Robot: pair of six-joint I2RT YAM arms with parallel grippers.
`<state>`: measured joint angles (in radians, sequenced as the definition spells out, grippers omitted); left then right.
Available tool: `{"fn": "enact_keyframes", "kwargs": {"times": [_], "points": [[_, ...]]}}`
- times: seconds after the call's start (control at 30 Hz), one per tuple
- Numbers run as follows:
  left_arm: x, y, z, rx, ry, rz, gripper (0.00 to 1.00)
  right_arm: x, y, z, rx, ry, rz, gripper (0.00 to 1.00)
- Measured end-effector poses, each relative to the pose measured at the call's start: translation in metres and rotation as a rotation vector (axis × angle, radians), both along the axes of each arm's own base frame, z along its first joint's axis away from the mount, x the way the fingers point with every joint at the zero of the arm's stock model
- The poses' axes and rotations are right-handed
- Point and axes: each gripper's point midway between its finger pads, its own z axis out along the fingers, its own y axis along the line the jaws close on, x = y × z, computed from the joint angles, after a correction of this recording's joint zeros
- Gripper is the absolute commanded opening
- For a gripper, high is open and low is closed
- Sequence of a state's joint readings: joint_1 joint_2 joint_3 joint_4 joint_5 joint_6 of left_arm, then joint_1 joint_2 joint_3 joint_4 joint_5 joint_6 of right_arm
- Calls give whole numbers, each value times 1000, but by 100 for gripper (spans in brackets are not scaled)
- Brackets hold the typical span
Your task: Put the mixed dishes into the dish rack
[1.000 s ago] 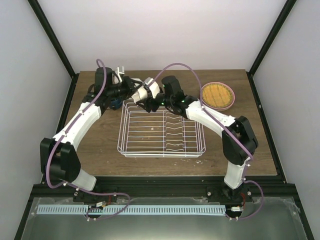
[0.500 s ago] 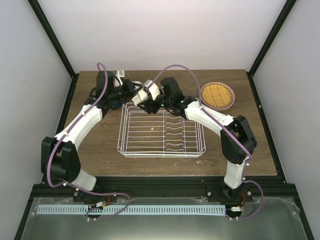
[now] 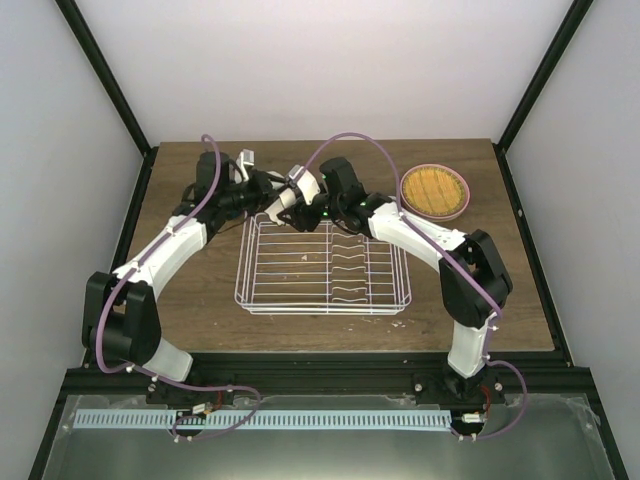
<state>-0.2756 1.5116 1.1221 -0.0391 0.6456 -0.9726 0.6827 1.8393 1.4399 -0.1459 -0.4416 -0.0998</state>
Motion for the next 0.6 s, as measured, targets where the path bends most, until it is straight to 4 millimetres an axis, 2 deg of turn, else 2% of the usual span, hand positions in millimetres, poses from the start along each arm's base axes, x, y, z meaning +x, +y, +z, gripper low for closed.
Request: {"fn": "enact_keyframes", "kwargs": {"times": [0.3, 0.6], "points": [[-3, -1, -5, 9, 12, -14, 24, 2, -2, -2, -11, -6, -11, 44], [-7, 1, -12, 27, 34, -20, 25, 0, -2, -8, -22, -7, -7, 43]]}}
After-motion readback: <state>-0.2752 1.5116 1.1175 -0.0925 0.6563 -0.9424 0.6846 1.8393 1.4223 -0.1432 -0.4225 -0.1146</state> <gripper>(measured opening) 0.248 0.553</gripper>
